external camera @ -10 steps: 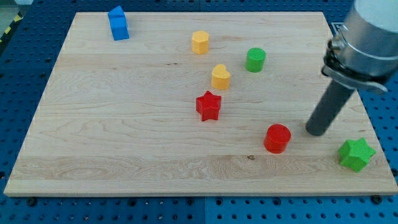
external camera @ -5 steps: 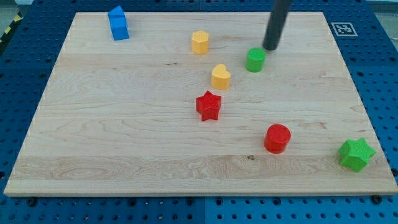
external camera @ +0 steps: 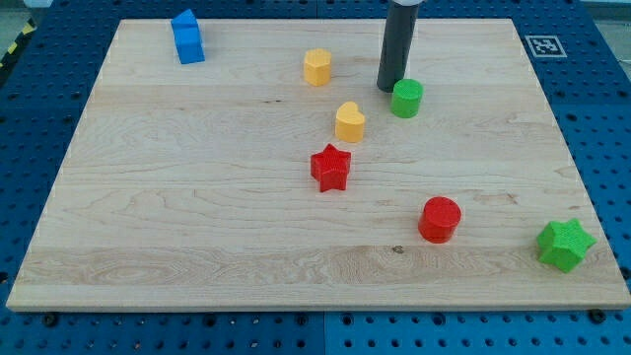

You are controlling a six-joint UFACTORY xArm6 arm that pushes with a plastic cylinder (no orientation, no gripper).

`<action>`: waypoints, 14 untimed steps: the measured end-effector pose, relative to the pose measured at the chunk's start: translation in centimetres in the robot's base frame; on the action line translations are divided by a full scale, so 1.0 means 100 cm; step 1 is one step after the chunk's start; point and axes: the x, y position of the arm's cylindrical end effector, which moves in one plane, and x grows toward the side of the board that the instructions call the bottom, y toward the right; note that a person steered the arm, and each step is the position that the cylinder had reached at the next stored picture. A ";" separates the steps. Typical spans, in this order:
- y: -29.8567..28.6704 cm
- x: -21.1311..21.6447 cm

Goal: Push the green circle towards the green star

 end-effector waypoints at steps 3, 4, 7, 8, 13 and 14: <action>0.021 0.019; 0.028 0.031; 0.051 0.072; 0.060 0.085; 0.099 0.170; 0.104 0.173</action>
